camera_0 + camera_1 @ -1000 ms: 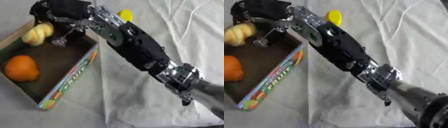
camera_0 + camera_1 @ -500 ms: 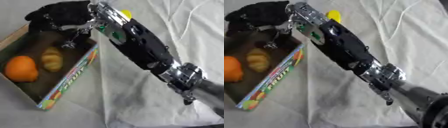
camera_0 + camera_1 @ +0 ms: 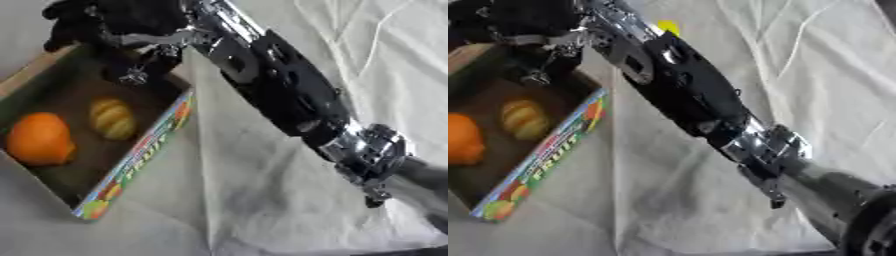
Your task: Pick up objects on the table and place them in the box.
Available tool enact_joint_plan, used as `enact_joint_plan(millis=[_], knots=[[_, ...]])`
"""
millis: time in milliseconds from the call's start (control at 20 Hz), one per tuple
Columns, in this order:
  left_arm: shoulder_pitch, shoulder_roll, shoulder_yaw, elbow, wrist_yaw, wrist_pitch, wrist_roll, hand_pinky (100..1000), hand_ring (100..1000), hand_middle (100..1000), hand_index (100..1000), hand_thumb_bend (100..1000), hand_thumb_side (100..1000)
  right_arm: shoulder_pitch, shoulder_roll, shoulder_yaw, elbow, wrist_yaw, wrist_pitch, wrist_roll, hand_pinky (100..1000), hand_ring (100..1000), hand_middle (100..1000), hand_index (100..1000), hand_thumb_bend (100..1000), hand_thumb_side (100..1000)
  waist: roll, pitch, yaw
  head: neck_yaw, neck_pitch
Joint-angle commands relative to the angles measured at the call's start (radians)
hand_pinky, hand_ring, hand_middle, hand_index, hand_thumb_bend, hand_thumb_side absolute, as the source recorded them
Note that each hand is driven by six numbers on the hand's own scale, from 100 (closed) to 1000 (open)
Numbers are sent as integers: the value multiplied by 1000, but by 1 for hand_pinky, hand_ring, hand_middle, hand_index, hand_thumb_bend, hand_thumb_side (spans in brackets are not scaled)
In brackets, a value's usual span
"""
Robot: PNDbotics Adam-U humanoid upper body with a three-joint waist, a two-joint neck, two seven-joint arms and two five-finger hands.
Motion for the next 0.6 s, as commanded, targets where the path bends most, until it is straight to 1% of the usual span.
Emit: enact_joint_plan(millis=[50, 200, 300, 350, 450, 600], knots=[[0, 33, 16, -16, 1, 1, 4, 831, 819, 769, 880, 226, 257, -23, -100, -55, -58, -142, 58, 14, 890, 1000, 818, 941, 100, 100, 9, -29, -4, 7, 9], [10, 37, 21, -16, -5, 3, 9, 831, 819, 769, 880, 221, 262, 11, -214, -111, -41, -259, 110, 38, 898, 1000, 819, 949, 100, 100, 7, -35, -16, 22, 17], [16, 38, 24, -16, -10, 5, 14, 830, 819, 769, 880, 213, 269, 59, -297, -144, -11, -309, 124, 36, 901, 1000, 831, 953, 100, 100, 5, -35, -24, 33, 17], [18, 37, 26, -16, -12, 6, 15, 830, 819, 769, 880, 208, 273, 91, -344, -159, 5, -311, 124, 30, 902, 1000, 838, 955, 100, 100, 4, -34, -28, 39, 15], [20, 36, 26, -16, -15, 9, 17, 830, 818, 769, 879, 200, 278, 157, -416, -180, 29, -288, 111, 7, 905, 1000, 843, 959, 100, 100, 4, -30, -35, 46, 9], [20, 31, 25, -16, -18, 12, 17, 830, 818, 769, 879, 189, 285, 233, -475, -200, 60, -255, 97, -29, 906, 1000, 842, 959, 100, 100, 6, -22, -40, 46, 3]])
